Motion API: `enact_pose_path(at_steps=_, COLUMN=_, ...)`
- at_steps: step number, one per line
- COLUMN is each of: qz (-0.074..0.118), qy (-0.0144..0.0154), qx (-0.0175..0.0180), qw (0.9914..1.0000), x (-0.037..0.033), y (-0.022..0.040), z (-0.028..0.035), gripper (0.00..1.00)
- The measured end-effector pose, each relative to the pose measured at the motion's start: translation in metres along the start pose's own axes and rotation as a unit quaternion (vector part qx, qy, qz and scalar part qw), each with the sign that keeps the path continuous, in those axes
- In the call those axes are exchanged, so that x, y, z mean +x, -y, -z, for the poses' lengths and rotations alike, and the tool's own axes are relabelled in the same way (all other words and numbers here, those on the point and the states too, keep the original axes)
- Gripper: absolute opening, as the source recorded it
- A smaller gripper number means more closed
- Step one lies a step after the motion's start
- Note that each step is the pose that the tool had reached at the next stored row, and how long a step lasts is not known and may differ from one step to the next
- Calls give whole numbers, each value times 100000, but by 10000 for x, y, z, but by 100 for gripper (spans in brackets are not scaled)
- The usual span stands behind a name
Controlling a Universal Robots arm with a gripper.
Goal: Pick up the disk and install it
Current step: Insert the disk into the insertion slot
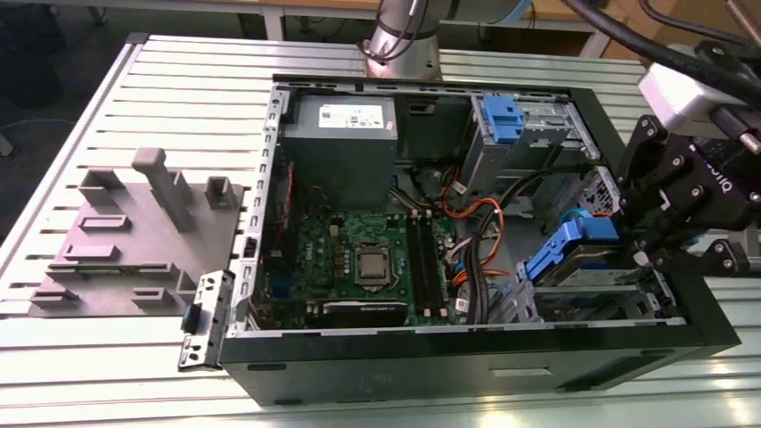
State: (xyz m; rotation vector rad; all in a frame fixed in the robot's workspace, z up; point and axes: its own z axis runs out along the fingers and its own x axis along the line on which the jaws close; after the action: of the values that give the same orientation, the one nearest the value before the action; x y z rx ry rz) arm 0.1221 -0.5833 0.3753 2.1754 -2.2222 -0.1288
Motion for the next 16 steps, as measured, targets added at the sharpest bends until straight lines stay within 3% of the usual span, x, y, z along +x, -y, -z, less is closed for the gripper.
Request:
enact_pose_path(at_steps=7, qz=-44, qy=-596, qx=15, qw=99998, x=4, y=3, z=-103, gripper=35)
enact_pose_path(at_steps=16, qz=-42, qy=-534, qx=14, qw=99999, x=6, y=4, z=-112, gripper=36)
